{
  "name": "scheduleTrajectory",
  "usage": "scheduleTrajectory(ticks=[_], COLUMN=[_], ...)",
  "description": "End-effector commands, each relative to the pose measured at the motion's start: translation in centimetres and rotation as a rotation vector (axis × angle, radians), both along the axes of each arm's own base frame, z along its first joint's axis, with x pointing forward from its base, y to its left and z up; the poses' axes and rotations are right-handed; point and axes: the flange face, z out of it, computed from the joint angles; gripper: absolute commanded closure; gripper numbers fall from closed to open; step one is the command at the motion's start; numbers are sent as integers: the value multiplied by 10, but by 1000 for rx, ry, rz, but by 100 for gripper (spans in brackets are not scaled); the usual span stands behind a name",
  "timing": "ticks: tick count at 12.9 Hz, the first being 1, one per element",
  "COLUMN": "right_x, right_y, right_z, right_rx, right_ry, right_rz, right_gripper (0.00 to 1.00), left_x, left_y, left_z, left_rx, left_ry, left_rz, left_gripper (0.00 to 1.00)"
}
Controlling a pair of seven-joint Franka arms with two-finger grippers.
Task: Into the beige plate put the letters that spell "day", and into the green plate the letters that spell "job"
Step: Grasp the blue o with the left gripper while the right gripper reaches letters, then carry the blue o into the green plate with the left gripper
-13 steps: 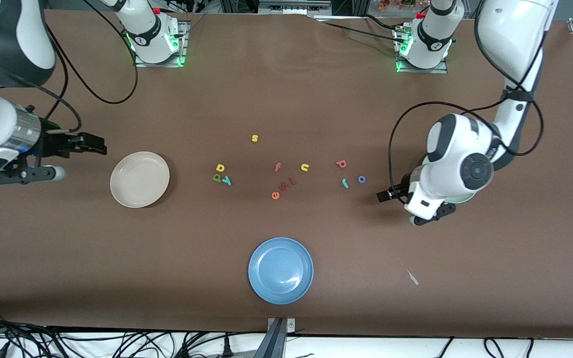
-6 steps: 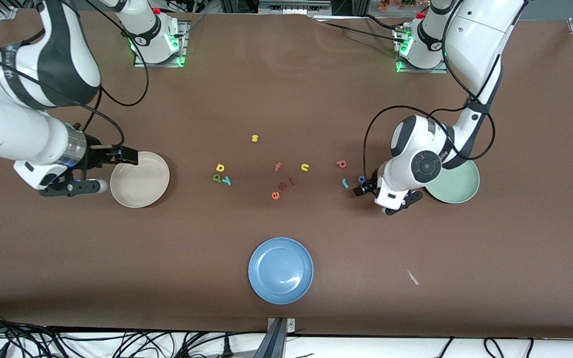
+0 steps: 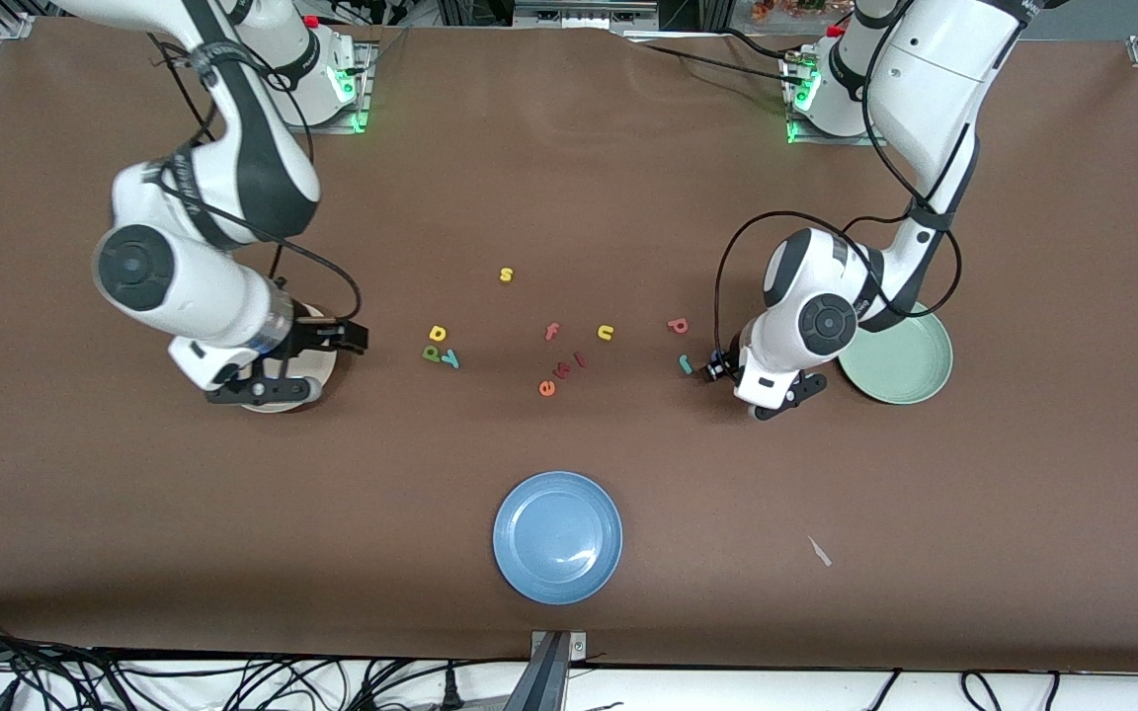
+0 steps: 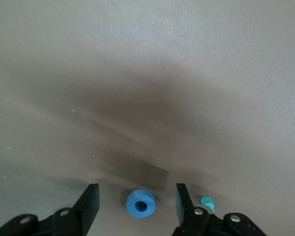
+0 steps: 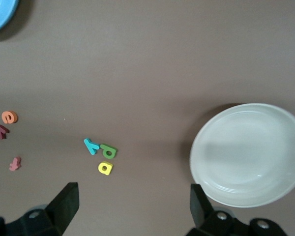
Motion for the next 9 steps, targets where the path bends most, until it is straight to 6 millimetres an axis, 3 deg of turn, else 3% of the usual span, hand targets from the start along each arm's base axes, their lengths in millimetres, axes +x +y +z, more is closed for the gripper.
scheduleTrajectory(ticks=[1, 6, 9], right_x=[-21, -68, -75], right_y=[20, 74, 87], right_z=[-22, -78, -101], right_rx=[15, -28, -75], right_ry=[-24, -58, -61], right_rz=[-54, -145, -221], right_gripper=[0, 0, 0], left_x=[-10, -13, -13], left_y=[-12, -13, -12], left_z=[2, -9, -10], left_rx=[29, 34, 53], left_ry=[-13, 1, -13], left_rz=[0, -3, -31], left_gripper=[33, 54, 60])
